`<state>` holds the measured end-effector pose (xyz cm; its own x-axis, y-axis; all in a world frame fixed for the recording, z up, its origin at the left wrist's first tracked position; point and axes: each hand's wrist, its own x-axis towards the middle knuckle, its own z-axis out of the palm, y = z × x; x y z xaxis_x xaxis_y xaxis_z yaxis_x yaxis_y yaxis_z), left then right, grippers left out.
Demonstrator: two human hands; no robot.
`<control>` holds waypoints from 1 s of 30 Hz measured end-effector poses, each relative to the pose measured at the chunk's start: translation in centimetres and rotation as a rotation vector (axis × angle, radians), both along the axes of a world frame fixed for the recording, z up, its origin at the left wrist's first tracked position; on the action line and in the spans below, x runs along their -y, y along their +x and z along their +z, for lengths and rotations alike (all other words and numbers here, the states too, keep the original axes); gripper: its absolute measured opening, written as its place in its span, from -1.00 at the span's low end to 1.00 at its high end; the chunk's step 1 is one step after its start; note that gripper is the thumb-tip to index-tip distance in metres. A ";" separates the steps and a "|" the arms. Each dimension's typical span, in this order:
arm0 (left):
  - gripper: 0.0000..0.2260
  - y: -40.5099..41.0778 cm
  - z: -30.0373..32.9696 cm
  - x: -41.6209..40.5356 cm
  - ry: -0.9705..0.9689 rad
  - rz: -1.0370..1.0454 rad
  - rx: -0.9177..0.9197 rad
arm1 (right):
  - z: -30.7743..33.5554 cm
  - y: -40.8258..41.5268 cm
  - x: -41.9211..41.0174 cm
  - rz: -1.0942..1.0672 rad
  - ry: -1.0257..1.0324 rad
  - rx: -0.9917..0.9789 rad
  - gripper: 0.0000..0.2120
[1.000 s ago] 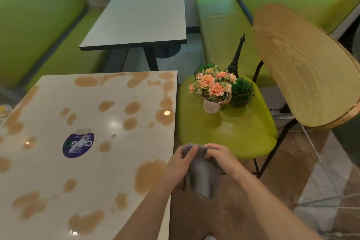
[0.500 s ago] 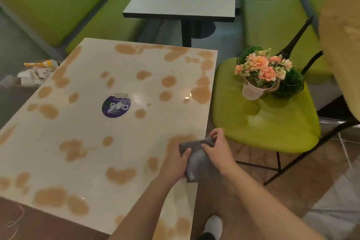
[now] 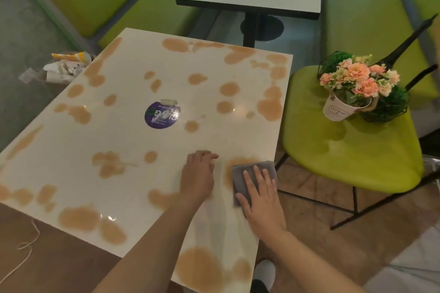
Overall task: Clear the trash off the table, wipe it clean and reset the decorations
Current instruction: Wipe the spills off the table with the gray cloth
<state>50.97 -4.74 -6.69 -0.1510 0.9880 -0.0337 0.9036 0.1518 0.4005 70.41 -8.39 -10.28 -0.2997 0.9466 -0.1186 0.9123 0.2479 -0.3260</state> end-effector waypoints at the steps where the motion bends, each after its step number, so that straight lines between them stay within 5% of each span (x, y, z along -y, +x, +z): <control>1: -0.70 -0.7 -0.2 -0.4 -0.009 -0.012 -0.022 | -0.2 0.0 0.0 -0.003 0.003 0.019 -0.42; 8: -0.58 -3.0 -1.4 -1.3 -0.098 0.016 -0.102 | -0.2 -0.7 -4.7 -0.095 0.024 0.016 -0.34; 11: -0.53 -2.8 -1.4 -2.3 -0.159 0.046 -0.102 | 0.0 -2.1 -5.5 -0.181 0.062 -0.019 -0.46; 18: -0.48 -3.5 -1.8 -2.5 -0.362 -0.041 -0.202 | -0.4 -1.2 -2.8 0.007 0.046 0.005 -0.47; 24: -0.47 -3.9 -1.5 -3.0 -0.419 -0.049 -0.135 | -0.5 -3.4 -6.6 -0.199 0.063 0.082 -0.42; 30: -0.46 -4.1 -1.0 -2.9 -0.427 -0.066 -0.079 | -0.4 -4.7 -2.2 -0.002 0.024 -0.034 -0.51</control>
